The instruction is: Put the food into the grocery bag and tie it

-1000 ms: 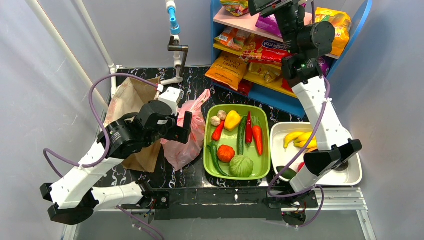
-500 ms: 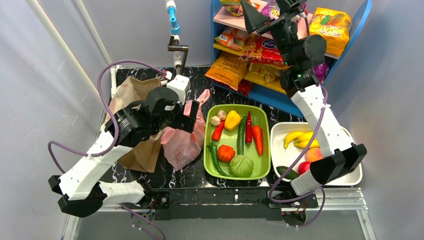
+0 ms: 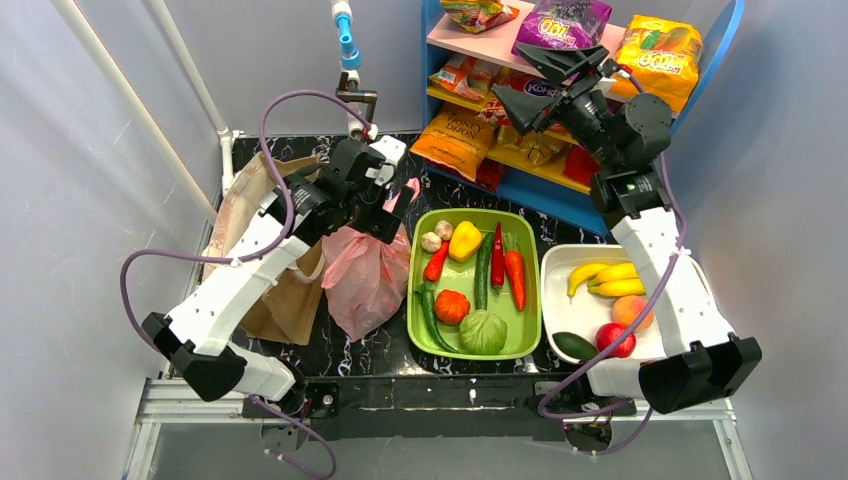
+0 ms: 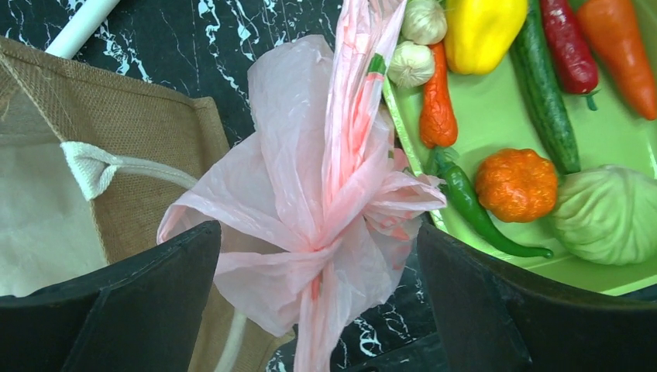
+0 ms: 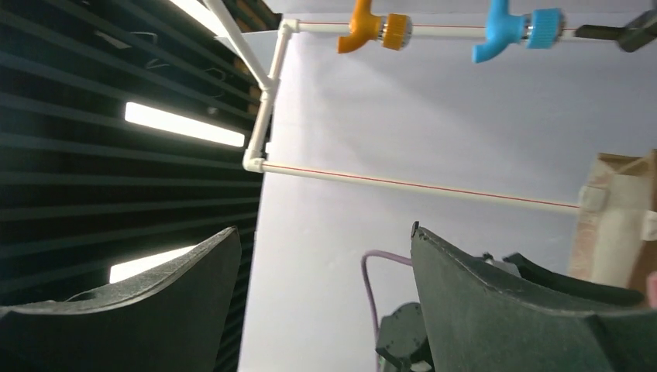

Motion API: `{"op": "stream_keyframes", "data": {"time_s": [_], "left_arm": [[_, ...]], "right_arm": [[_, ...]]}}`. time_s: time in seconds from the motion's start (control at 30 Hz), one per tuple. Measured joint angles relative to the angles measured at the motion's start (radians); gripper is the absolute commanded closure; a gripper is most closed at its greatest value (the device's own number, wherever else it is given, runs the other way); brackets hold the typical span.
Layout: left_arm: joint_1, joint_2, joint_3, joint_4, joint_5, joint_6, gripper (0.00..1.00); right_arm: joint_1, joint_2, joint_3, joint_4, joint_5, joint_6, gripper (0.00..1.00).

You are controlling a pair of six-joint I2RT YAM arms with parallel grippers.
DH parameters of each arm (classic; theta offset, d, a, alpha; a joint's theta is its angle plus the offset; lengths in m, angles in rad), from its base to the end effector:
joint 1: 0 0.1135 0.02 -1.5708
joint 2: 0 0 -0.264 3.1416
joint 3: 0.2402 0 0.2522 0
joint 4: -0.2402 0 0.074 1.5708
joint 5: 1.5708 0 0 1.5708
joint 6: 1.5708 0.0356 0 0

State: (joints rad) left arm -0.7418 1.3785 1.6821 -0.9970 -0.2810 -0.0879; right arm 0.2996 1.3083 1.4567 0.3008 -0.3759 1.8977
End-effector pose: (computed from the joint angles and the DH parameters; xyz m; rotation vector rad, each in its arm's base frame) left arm 0.2047 -0.1742 0.4340 0.5762 2.1598 -0.1331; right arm 0.2650 0.0955 0.5105 0.7047 1.2747 2.0973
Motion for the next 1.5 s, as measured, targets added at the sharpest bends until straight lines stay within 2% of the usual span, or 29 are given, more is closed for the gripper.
{"op": "stream_keyframes", "data": {"time_s": [0.33, 0.57, 0.73, 0.8, 0.93, 1.0, 1.13, 1.17, 1.3, 1.5], "left_arm": [[0.045, 0.060, 0.025, -0.033, 0.056, 0.092, 0.02], [0.060, 0.074, -0.013, -0.021, 0.071, 0.099, 0.02], [0.060, 0.077, -0.053, 0.005, 0.083, 0.098, 0.02], [0.060, 0.077, -0.066, 0.015, 0.084, 0.098, 0.02], [0.060, 0.083, -0.029, 0.038, 0.108, 0.082, 0.02], [0.060, 0.092, 0.031, 0.096, 0.130, 0.043, 0.02], [0.060, 0.143, 0.070, 0.309, 0.137, -0.119, 0.02], [0.060, 0.188, 0.081, 0.405, 0.139, -0.186, 0.02], [0.060, 0.291, 0.131, 0.582, 0.124, -0.335, 0.02], [0.069, 0.449, 0.219, 0.776, 0.098, -0.566, 0.02]], "right_arm": [[-0.045, -0.081, -0.002, -0.275, -0.133, -0.245, 0.14], [-0.072, -0.110, -0.029, -0.397, -0.195, -0.341, 0.15], [-0.085, -0.120, -0.019, -0.539, -0.211, -0.472, 0.15], [-0.091, -0.120, 0.027, -0.653, -0.204, -0.569, 0.13], [-0.095, -0.060, 0.333, -1.012, -0.021, -0.891, 0.10], [-0.097, -0.035, 0.447, -1.154, 0.159, -1.056, 0.10], [-0.097, -0.030, 0.446, -1.251, 0.343, -1.157, 0.10], [-0.097, -0.035, 0.436, -1.260, 0.359, -1.167, 0.10], [-0.097, -0.094, 0.365, -1.280, 0.396, -1.173, 0.10], [-0.097, -0.222, 0.300, -1.326, 0.455, -1.181, 0.10]]}}
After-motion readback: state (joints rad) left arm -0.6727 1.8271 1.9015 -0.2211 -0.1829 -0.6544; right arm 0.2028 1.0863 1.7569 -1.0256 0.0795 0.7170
